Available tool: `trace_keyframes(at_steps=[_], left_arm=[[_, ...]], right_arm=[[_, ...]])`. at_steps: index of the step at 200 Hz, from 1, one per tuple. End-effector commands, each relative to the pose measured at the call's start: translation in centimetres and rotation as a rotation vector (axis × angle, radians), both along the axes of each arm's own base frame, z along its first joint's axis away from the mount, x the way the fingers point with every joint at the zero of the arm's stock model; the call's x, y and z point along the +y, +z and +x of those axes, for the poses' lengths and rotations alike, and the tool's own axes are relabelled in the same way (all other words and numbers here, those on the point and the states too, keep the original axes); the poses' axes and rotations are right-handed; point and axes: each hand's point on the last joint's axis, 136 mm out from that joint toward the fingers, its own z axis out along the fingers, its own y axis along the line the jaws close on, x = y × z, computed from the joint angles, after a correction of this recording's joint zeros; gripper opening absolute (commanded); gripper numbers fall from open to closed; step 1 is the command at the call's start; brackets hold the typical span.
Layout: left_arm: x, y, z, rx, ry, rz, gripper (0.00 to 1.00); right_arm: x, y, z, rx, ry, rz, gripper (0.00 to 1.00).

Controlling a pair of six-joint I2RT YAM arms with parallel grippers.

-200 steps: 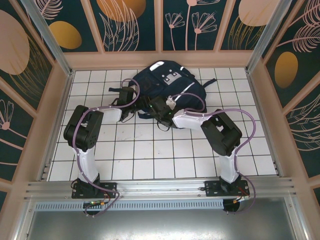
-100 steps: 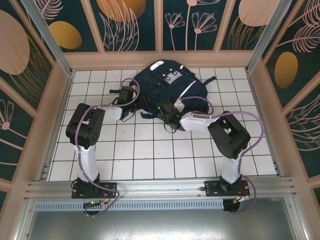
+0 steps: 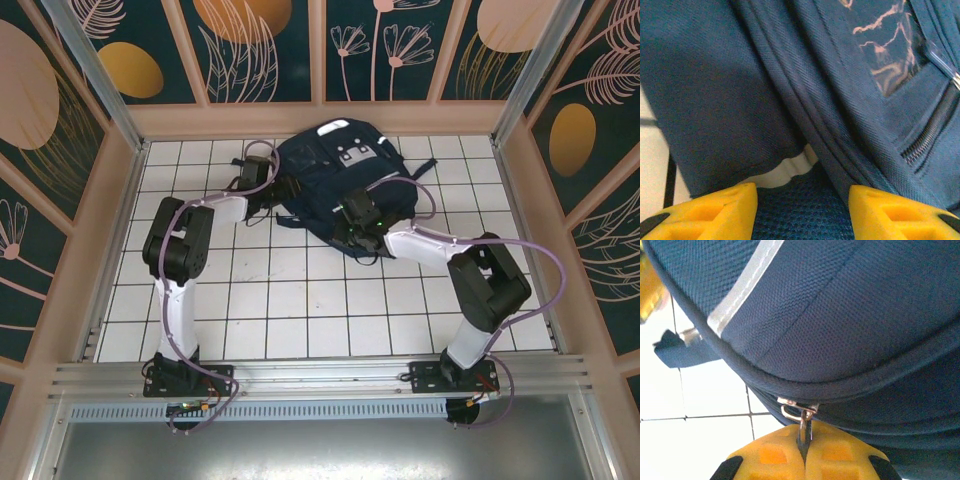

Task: Pack the student bag

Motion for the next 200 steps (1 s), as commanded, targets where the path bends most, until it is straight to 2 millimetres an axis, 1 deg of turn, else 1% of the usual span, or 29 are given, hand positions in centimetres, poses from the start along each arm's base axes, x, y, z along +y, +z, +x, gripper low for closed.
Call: trace_keyframes(at_steps=[1,20,28,37,51,56,70,72,84,88,89,93,98,105,108,122,128,130,132,140,153,169,178,200], left_arm=[[2.8,-0.8,2.2,-0.01,0.082,0.081,0.51],[3.3,-0.8,2.6,-0.008,0.093,0.083,0.51],[3.4,-0.7,2.7,-0.008,0.095,0.081,0.52],[3.3,-0.6,2.7,-0.004,0.091,0.076,0.52],[2.8,0.3,2.3,0.003,0.071,0.043,0.53],[2.5,0.6,2.0,0.01,0.059,0.019,0.54],[1.4,2.9,0.5,0.008,0.024,-0.076,0.57],[1.3,3.4,0.4,0.004,0.027,-0.093,0.57],[1.5,4.6,-1.2,0.015,0.073,-0.184,0.57],[1.4,5.1,-1.9,0.016,0.084,-0.223,0.57],[1.6,4.8,-2.2,0.023,0.091,-0.229,0.57],[1.4,5.6,-2.6,0.013,0.097,-0.276,0.57],[1.2,5.9,-3.4,0.022,0.105,-0.328,0.57],[0.8,6.9,-4.3,0.023,0.109,-0.397,0.57],[0.6,6.9,-4.8,0.033,0.106,-0.417,0.57],[-0.3,8.2,-6.2,0.037,0.099,-0.508,0.57],[-0.9,9.2,-6.4,0.022,0.089,-0.532,0.57],[-1.0,8.7,-7.0,0.037,0.09,-0.533,0.57],[-1.1,8.7,-7.2,0.04,0.09,-0.536,0.58],[-1.9,9.0,-7.8,0.044,0.074,-0.549,0.58],[-3.8,9.6,-8.8,0.058,0.033,-0.579,0.58],[-5.7,10.0,-9.6,0.079,-0.001,-0.616,0.58],[-6.3,9.9,-9.9,0.086,-0.004,-0.633,0.58],[-7.0,9.6,-10.2,0.093,-0.004,-0.652,0.57]], right_arm=[[-3.0,-1.9,-4.3,0.137,0.159,-0.14,0.0],[-4.0,-2.0,-4.6,0.165,0.22,-0.135,0.0],[-4.0,-2.0,-4.8,0.174,0.248,-0.113,0.0],[-3.6,-1.8,-4.8,0.178,0.279,-0.078,0.0],[-2.0,-1.0,-4.5,0.16,0.327,-0.011,0.0],[-1.3,-0.7,-4.4,0.152,0.341,0.02,0.0],[0.3,0.2,-3.7,0.128,0.375,0.093,0.0],[0.5,0.3,-3.7,0.126,0.38,0.1,0.0],[1.7,1.0,-3.1,0.096,0.413,0.132,0.0],[2.1,1.2,-3.0,0.084,0.423,0.135,0.0],[2.1,1.2,-3.0,0.081,0.426,0.135,0.0],[2.4,1.3,-2.8,0.066,0.432,0.131,0.0],[2.7,1.4,-2.6,0.049,0.438,0.126,0.0],[3.1,1.7,-2.2,0.026,0.446,0.123,0.0],[3.3,1.8,-2.1,0.018,0.45,0.124,0.0],[4.2,2.3,-1.7,-0.001,0.471,0.147,0.0],[4.7,2.6,-1.6,-0.01,0.483,0.161,0.0],[4.8,2.7,-1.6,-0.014,0.488,0.165,0.0],[5.0,2.9,-1.6,-0.018,0.495,0.17,0.0],[5.7,3.4,-1.6,-0.037,0.519,0.186,0.0],[6.7,4.1,-1.9,-0.066,0.565,0.206,0.0],[7.5,4.6,-2.2,-0.083,0.598,0.218,0.0],[7.7,4.6,-2.4,-0.084,0.605,0.223,0.0],[7.9,4.5,-2.7,-0.081,0.605,0.221,0.0]])
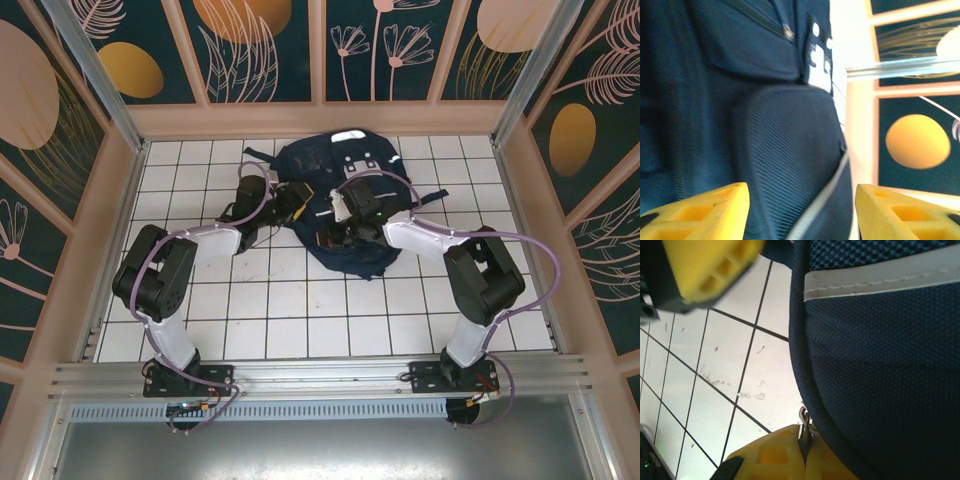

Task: Pack the student bag

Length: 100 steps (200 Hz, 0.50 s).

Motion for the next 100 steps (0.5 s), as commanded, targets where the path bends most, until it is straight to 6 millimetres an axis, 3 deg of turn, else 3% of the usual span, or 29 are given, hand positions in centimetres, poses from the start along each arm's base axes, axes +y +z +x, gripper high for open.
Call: trace_keyframes(at_steps=[1,34,62,100], left_arm=[[-0.8,0.9,-0.1,-0.004,0.003,-0.078,0.57],[-1.2,-0.3,-0.8,0.03,-0.013,-0.072,0.55],[-0.1,-1.8,-1.9,0.055,-0.003,0.017,0.56],[0.2,-2.5,-2.5,0.063,-0.007,0.066,0.57]], right_arm=[[2.4,2.5,0.0,-0.073,0.086,0.084,0.0],[1.7,1.9,0.0,-0.079,0.057,0.041,0.0],[0.8,2.3,0.3,-0.101,0.022,0.024,0.0],[1.7,3.1,0.3,-0.115,0.046,0.047,0.0]])
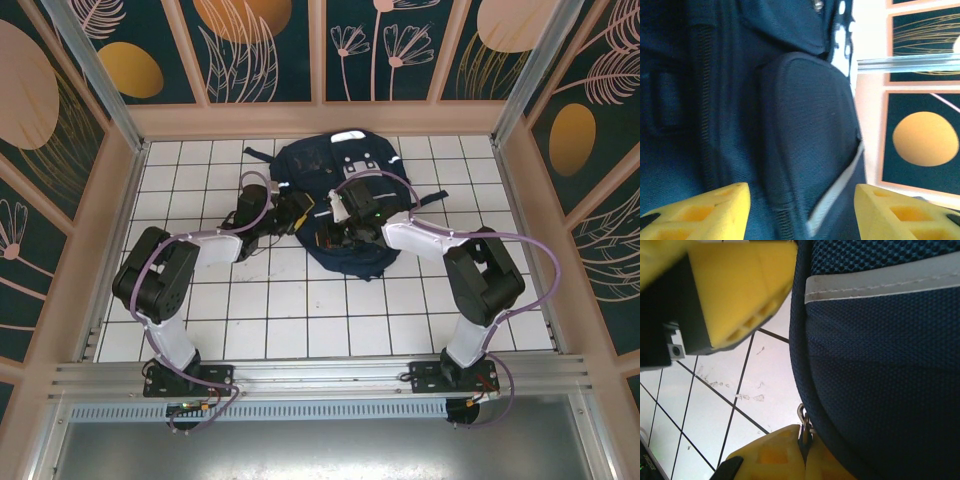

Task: Pack the student bag

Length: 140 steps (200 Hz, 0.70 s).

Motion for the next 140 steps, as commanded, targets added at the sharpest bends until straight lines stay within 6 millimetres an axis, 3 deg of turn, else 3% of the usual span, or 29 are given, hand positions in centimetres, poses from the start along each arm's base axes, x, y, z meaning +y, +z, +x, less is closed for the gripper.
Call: trace_keyframes(at_steps=[1,45,56,73,87,96,140], left_arm=[[-0.1,0.2,-0.5,-0.015,-0.018,0.045,0.57],[-1.6,-1.1,-0.2,0.01,-0.052,0.034,0.51],[-1.9,-1.0,0.3,0.002,-0.051,0.018,0.44],[-2.4,-0.8,1.0,-0.015,-0.056,0.005,0.22],[-2.4,-1.5,1.1,-0.013,-0.057,0.025,0.09],[-2.7,-0.4,2.0,-0.044,-0.056,0.02,0.0],[-2.4,-0.1,2.5,-0.073,-0.057,0.047,0.0]], right_arm=[[1.7,3.1,0.3,-0.097,0.055,0.063,0.0],[3.5,3.4,-0.5,-0.103,0.118,0.081,0.0],[3.7,3.4,-0.9,-0.103,0.132,0.079,0.0],[3.3,2.9,-1.3,-0.087,0.132,0.054,0.0],[2.5,2.3,-1.8,-0.068,0.124,0.025,0.0],[1.8,1.9,-2.2,-0.05,0.112,0.002,0.0],[-4.2,-1.3,-2.8,0.045,-0.025,-0.157,0.0]])
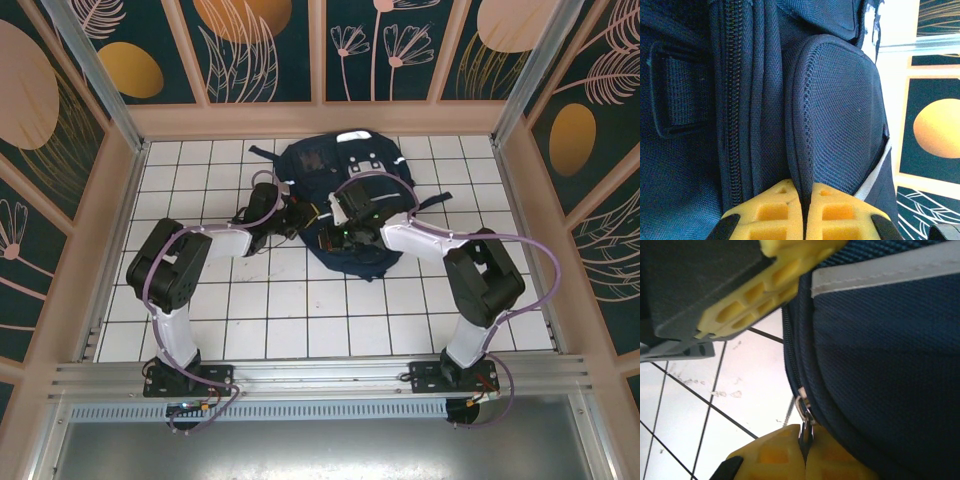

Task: Pack the student bag

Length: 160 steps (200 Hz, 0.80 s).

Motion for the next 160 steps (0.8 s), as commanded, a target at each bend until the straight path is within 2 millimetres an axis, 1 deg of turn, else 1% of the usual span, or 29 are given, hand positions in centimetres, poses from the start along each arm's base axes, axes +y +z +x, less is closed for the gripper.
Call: trace_keyframes(at_steps=[1,24,32,44,47,60,75,77,87,107,141,151,160], left_arm=[[-0.2,1.8,1.9,-0.102,0.008,0.007,0.0],[0.2,1.8,1.7,-0.101,0.004,0.009,0.0],[0.4,1.9,1.6,-0.101,0.005,0.011,0.0],[0.7,2.0,1.5,-0.104,0.011,0.011,0.0],[0.9,2.0,1.5,-0.104,0.013,0.012,0.0],[1.2,2.3,1.5,-0.109,0.017,0.011,0.0],[1.4,3.0,1.7,-0.122,0.017,0.003,0.0],[1.7,2.2,1.1,-0.103,0.016,0.013,0.0],[1.9,2.2,0.8,-0.098,0.012,0.011,0.0],[2.2,2.9,0.3,-0.105,0.006,0.008,0.0],[3.4,3.5,-0.2,-0.119,0.022,0.035,0.0],[3.9,3.4,-0.1,-0.116,0.028,0.042,0.0],[4.2,3.3,0.1,-0.116,0.033,0.051,0.0]], right_arm=[[-3.0,-0.3,-2.4,0.065,-0.013,-0.063,0.0],[-6.3,-0.5,-1.4,0.075,-0.103,-0.103,0.0],[-7.1,-0.2,-1.0,0.073,-0.125,-0.106,0.0],[-7.4,0.1,-1.1,0.062,-0.124,-0.117,0.0],[-8.3,0.1,-0.5,0.061,-0.148,-0.122,0.0],[-9.4,0.4,0.1,0.047,-0.164,-0.148,0.0],[-11.1,0.3,0.8,0.034,-0.186,-0.192,0.0],[-11.3,0.4,1.0,0.031,-0.19,-0.197,0.0],[-12.8,0.4,1.7,0.023,-0.218,-0.217,0.0],[-16.0,1.0,3.3,0.0,-0.29,-0.236,0.0],[-20.6,1.9,5.4,-0.039,-0.403,-0.247,0.0],[-21.3,1.9,5.6,-0.036,-0.42,-0.24,0.0],[-21.6,1.9,5.6,-0.03,-0.428,-0.228,0.0]])
